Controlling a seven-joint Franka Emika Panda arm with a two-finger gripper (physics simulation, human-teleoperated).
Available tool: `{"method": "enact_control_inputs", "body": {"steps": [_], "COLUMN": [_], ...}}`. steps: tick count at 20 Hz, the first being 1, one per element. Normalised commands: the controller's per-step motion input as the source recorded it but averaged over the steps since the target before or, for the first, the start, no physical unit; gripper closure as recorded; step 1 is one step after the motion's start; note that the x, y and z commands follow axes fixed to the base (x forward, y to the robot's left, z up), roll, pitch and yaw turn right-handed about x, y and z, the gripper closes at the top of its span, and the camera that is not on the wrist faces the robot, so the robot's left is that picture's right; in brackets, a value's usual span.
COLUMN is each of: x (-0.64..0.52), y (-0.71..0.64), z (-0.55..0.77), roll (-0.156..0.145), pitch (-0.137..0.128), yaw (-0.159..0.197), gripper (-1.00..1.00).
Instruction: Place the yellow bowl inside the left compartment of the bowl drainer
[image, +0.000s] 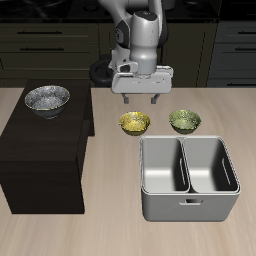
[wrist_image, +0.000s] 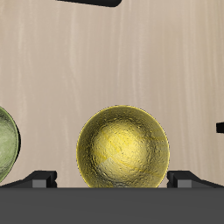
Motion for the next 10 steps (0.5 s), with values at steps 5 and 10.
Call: {"method": "enact_control_inputs", "body": {"steps": [5,10], "x": [0.1,0.08], "y": [0.01,0.03], "z": [-0.22,-0.24], "roll": [-0.012,-0.005], "pitch": [0.009,0.01], "yaw": [-0.01,-0.012], "gripper": [-1.0,-1.0]}}
